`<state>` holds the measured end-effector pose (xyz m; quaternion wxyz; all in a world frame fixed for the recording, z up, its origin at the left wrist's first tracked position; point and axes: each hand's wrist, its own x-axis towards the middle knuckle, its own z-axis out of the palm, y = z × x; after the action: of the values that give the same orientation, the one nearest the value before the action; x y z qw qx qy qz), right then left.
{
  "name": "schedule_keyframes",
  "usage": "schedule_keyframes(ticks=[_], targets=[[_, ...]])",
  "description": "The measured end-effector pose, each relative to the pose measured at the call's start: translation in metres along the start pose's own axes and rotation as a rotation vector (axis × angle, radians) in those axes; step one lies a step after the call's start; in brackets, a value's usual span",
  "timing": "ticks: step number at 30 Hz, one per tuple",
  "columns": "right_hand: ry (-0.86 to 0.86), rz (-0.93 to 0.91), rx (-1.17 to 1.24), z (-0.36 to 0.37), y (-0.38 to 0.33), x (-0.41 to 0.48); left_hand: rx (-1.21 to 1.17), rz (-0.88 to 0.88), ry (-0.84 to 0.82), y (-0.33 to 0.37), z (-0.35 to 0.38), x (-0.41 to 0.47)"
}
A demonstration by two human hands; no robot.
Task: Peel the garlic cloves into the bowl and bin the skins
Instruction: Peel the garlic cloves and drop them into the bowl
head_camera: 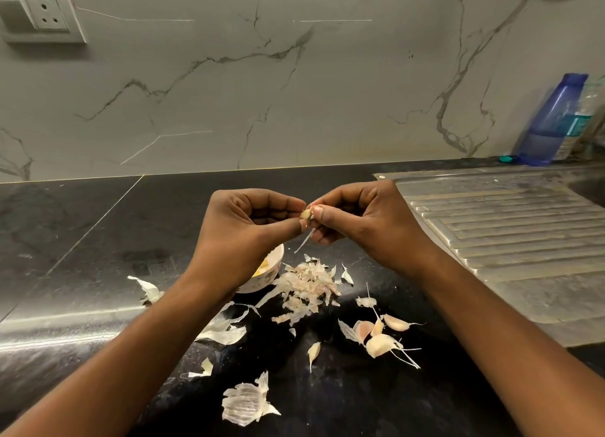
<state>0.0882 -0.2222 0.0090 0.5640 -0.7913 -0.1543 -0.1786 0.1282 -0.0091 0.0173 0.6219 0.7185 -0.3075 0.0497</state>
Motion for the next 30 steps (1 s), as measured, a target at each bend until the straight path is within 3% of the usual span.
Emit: schedule_keyframes(ticks=[19, 30], targets=[[-0.035, -0.049, -0.079, 0.0004, 0.0017, 0.0016, -0.12, -0.083, -0.044, 0.0012, -0.0003, -0.0016], [0.06, -0.031, -0.106, -0.0046, 0.0018, 0.0024, -0.337, -0.294, -0.026, 0.0027, -0.0026, 0.0046]])
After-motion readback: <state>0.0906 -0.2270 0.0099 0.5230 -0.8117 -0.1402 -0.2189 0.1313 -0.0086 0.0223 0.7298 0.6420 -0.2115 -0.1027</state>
